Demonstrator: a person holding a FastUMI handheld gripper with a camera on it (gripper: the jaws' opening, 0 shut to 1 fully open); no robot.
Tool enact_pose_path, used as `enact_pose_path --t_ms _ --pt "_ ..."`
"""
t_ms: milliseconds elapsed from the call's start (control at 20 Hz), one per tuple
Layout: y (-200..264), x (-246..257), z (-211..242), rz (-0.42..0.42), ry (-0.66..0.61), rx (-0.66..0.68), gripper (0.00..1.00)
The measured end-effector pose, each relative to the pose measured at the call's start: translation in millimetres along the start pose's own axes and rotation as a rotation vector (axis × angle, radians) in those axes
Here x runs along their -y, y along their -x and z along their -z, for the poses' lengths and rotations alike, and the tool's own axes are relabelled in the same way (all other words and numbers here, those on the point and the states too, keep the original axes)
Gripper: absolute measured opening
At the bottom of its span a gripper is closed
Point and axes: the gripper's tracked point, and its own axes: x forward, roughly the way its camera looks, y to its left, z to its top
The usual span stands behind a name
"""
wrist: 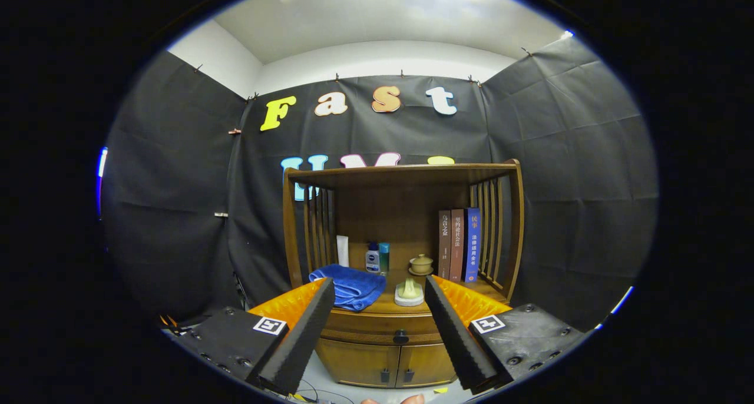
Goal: Pull open the drawer, take out the items inside it, and place them on the countertop above the cabinet.
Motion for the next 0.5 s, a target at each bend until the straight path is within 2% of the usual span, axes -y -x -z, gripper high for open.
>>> enact_pose_path --t_ms 500 --pt "0.7 -1.0 -0.8 -0.006 -0.004 0.007 0.98"
